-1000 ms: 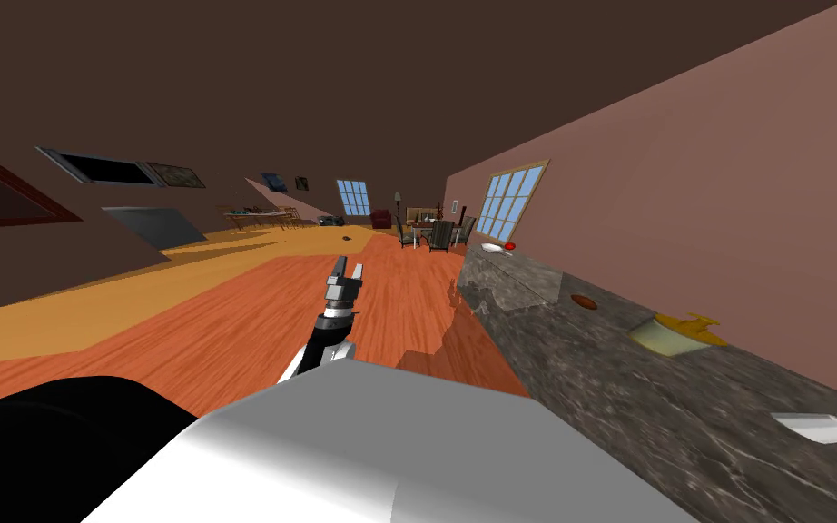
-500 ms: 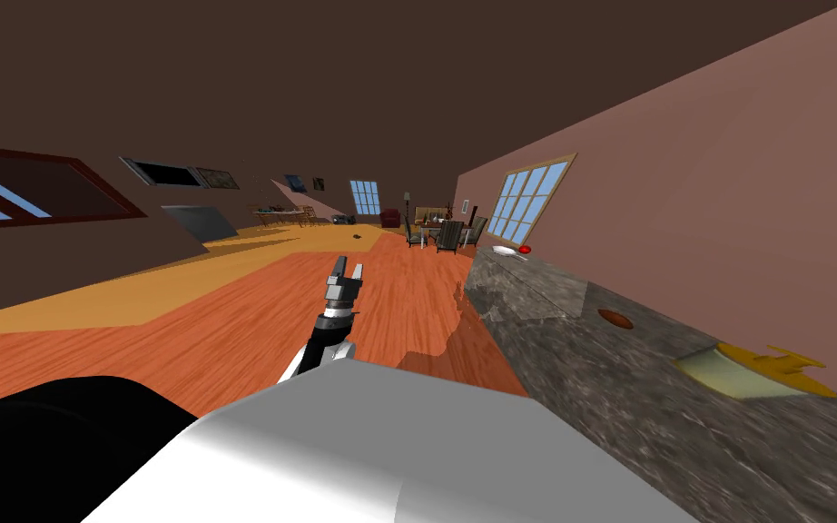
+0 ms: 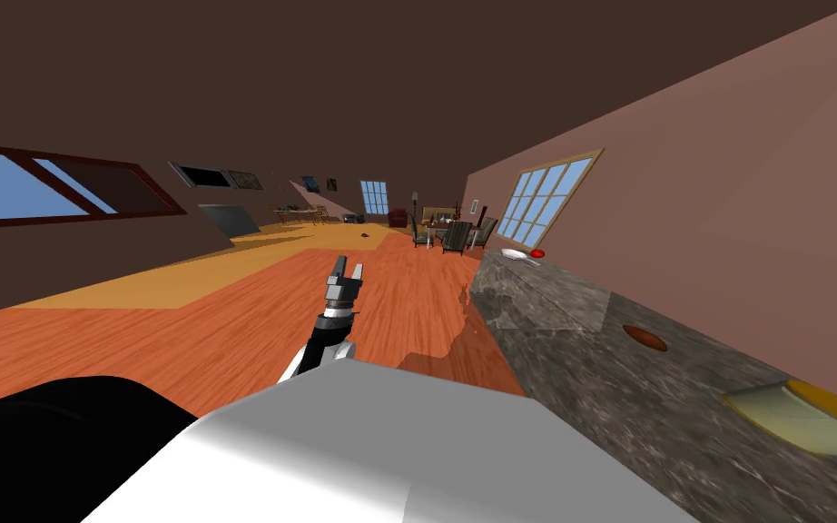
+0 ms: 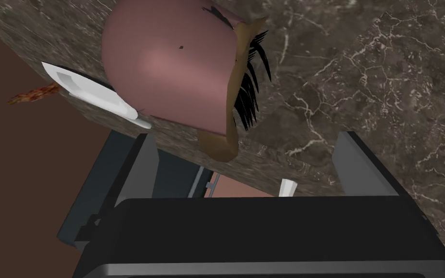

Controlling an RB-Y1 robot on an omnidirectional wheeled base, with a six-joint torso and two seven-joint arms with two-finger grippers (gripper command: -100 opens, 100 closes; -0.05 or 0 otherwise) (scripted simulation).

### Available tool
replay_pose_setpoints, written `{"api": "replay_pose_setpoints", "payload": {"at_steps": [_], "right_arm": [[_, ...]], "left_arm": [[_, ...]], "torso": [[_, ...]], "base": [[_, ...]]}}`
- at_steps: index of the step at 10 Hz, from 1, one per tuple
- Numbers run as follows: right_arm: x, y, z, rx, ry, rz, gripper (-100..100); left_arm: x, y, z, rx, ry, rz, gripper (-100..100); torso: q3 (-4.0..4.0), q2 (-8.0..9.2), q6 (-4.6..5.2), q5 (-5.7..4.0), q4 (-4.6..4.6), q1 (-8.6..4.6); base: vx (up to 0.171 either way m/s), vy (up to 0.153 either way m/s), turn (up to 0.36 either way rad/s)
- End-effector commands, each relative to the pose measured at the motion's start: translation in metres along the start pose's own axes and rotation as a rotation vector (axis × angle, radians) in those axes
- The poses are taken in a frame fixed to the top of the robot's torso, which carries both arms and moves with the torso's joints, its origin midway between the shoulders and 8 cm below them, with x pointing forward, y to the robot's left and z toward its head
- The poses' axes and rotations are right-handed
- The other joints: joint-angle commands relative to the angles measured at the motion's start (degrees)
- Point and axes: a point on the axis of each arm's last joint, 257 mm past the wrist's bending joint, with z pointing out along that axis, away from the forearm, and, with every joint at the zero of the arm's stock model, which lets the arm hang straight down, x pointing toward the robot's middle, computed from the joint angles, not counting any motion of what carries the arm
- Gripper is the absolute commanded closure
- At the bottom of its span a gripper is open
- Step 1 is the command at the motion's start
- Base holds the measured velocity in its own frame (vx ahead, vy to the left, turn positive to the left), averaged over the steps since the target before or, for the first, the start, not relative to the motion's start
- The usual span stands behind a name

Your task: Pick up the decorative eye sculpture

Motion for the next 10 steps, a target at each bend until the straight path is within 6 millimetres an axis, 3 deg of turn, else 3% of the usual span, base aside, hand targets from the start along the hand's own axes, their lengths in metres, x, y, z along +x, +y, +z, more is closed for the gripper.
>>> {"api": "replay_pose_setpoints", "payload": {"at_steps": [1, 3, 4, 5, 8, 9, 10], "right_arm": [[0.005, -0.011, -0.009, 0.022, 0.02, -0.018, -100], [0.009, -0.008, -0.008, 0.016, 0.024, -0.016, -100], [0.01, -0.008, -0.009, 0.016, 0.025, -0.017, 0], [0.012, 0.012, 0.01, -0.059, 0.038, -0.035, -100], [0.022, -0.01, 0.009, -0.03, 0.057, -0.033, -100], [0.02, 0.014, 0.027, -0.111, 0.058, -0.053, -100], [0.019, 0.015, 0.029, -0.123, 0.058, -0.054, -100]], "left_arm": [[0.0, 0.0, 0.0, 0.0, 0.0, 0.0, 0], [0.0, 0.0, 0.0, 0.0, 0.0, 0.0, 0], [0.0, 0.0, 0.0, 0.0, 0.0, 0.0, 0], [0.0, 0.0, 0.0, 0.0, 0.0, 0.0, 0], [0.0, 0.0, 0.0, 0.0, 0.0, 0.0, 0], [0.0, 0.0, 0.0, 0.0, 0.0, 0.0, 0], [0.0, 0.0, 0.0, 0.0, 0.0, 0.0, 0]], "torso": [[0.0, 0.0, 0.0, 0.0, 0.0, 0.0], [0.03, 0.04, 0.0, -0.09, 0.02, -0.35], [0.04, 0.05, 0.03, -0.05, 0.03, -0.07], [0.05, 0.08, 0.04, 0.02, 0.03, 0.19], [-0.09, -0.15, 0.03, 0.06, -0.03, 0.31], [-0.03, -0.04, 0.04, 0.08, -0.01, 0.36], [-0.08, -0.17, 0.11, 0.06, 0.0, 0.37]], "base": [[0.007, -0.138, 0.21], [0.009, -0.133, 0.08], [0.001, -0.016, 0.002], [0.084, -0.054, -0.352], [0.063, -0.006, -0.034], [0.087, 0.002, -0.36], [0.115, 0.0, -0.174]]}}
